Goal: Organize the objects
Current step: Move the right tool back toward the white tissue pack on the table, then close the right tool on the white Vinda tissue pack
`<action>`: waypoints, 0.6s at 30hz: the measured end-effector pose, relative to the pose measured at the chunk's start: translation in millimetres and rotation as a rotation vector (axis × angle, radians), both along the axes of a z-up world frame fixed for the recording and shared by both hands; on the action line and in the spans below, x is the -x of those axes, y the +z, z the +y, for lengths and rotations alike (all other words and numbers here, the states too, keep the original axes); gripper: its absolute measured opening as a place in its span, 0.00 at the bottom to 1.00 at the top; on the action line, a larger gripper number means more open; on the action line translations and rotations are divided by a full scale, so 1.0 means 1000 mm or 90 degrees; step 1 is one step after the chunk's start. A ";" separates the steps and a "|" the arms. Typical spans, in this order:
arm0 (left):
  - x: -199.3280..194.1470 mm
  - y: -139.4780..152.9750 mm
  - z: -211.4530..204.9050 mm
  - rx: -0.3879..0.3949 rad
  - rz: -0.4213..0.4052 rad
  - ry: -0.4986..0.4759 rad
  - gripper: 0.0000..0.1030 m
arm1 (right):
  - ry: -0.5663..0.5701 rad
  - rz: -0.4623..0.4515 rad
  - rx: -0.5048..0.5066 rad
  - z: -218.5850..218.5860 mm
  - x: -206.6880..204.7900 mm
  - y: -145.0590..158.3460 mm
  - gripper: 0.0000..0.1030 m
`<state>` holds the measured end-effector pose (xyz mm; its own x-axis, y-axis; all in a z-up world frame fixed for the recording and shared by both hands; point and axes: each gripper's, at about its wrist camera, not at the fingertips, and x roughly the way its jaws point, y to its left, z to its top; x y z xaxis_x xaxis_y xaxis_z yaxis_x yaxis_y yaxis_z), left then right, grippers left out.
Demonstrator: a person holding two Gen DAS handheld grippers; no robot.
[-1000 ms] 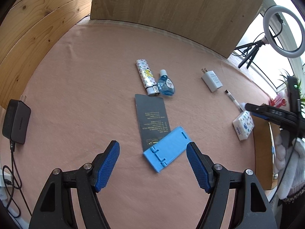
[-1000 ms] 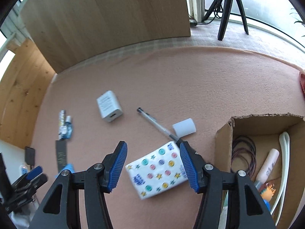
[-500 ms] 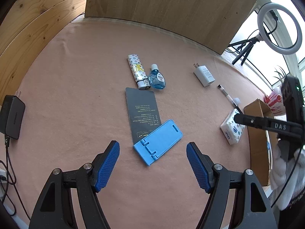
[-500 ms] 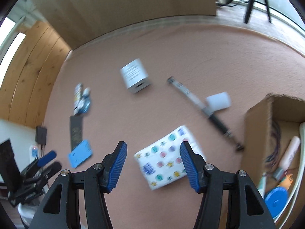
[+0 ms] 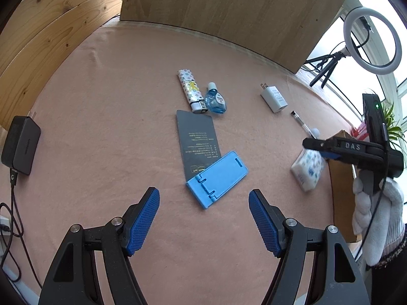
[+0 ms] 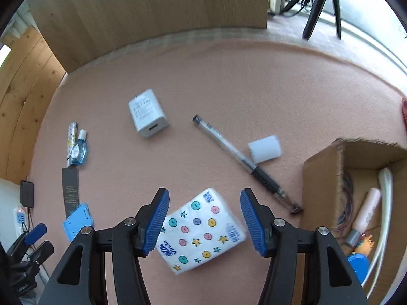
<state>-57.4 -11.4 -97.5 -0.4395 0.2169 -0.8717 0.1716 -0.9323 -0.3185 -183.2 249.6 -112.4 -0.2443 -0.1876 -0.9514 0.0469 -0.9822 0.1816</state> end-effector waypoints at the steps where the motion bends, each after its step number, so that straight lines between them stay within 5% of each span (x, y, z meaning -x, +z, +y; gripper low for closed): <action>1: 0.000 0.000 0.000 -0.001 0.000 0.000 0.74 | 0.005 -0.014 0.037 -0.001 -0.001 -0.003 0.53; 10: 0.003 -0.001 0.024 -0.009 -0.002 -0.069 0.74 | 0.095 -0.027 0.139 -0.046 -0.032 -0.009 0.53; 18: 0.018 -0.001 0.083 -0.014 0.006 -0.214 0.81 | -0.007 0.010 0.183 -0.005 -0.066 0.008 0.53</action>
<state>-75.2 71.7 -98.2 -0.3485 0.3701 -0.8612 -0.1467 -0.9290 -0.3398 -117.3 244.7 -104.3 -0.2625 -0.4467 -0.8553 0.0423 -0.8909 0.4523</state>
